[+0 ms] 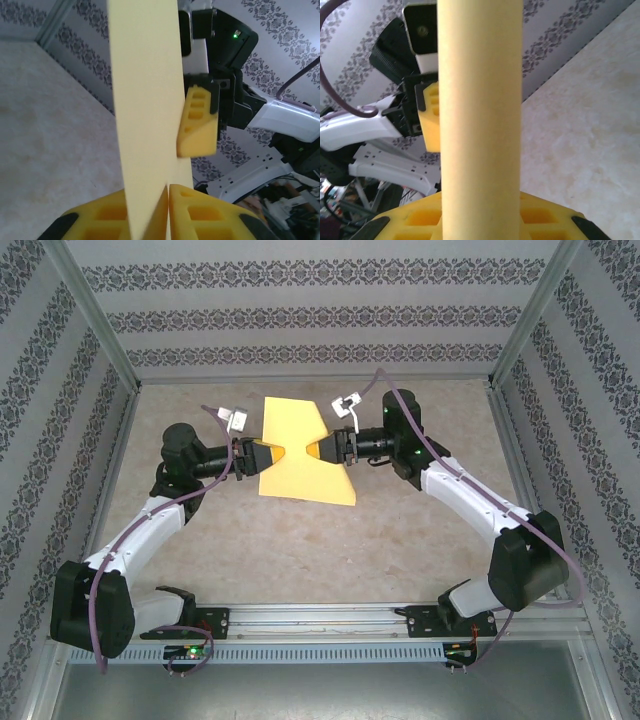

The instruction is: Fold a paper plane with a square sheet of paper (fold left side to right side)

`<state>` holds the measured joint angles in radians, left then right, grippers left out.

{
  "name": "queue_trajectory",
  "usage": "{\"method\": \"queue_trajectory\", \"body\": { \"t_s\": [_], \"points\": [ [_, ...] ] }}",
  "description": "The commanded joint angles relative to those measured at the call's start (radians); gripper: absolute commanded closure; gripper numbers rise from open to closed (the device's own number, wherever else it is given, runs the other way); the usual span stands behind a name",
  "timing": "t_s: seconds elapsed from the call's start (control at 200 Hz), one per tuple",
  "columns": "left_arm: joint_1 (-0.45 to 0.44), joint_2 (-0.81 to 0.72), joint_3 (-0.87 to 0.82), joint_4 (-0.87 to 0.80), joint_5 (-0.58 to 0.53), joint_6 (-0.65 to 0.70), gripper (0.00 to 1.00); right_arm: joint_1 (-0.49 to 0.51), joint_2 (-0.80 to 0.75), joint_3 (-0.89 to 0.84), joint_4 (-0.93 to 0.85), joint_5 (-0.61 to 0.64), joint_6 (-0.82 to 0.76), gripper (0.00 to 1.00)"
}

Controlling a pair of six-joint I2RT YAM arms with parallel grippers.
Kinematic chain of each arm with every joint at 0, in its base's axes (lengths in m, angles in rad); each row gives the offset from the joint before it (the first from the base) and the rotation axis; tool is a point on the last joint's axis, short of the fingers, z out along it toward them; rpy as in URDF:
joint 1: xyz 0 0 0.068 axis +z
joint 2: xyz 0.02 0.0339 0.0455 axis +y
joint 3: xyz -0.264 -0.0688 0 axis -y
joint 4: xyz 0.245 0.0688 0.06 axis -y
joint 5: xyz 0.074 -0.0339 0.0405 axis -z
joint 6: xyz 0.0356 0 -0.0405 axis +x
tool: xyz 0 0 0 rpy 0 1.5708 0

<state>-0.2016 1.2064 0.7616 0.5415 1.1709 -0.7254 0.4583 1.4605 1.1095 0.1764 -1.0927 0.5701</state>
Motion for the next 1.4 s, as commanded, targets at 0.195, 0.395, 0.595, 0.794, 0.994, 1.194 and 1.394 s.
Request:
{"method": "queue_trajectory", "body": {
  "t_s": [0.195,0.395,0.595,0.794,0.994,1.194,1.394],
  "points": [
    [-0.006,0.042,0.024,-0.218,-0.094,0.094,1.00,-0.040,-0.013,-0.065,-0.092,0.186,-0.092,0.58],
    [-0.010,0.145,-0.039,-0.186,-0.177,0.005,1.00,-0.079,-0.038,-0.114,-0.233,0.428,-0.126,0.41],
    [-0.015,0.277,-0.063,-0.262,-0.287,0.004,1.00,-0.108,-0.019,-0.161,-0.291,0.577,-0.092,0.33],
    [-0.016,0.398,-0.026,-0.382,-0.331,0.047,1.00,-0.092,0.041,-0.174,-0.295,0.610,-0.049,0.39],
    [-0.015,0.444,0.008,-0.516,-0.396,0.125,1.00,-0.032,0.153,-0.131,-0.295,0.610,-0.023,0.66],
    [-0.016,0.458,0.027,-0.567,-0.415,0.150,0.96,0.005,0.272,-0.084,-0.301,0.609,0.005,0.95],
    [-0.016,0.453,0.034,-0.577,-0.413,0.151,0.88,0.019,0.353,-0.063,-0.333,0.620,0.004,1.00]
  ]
}}
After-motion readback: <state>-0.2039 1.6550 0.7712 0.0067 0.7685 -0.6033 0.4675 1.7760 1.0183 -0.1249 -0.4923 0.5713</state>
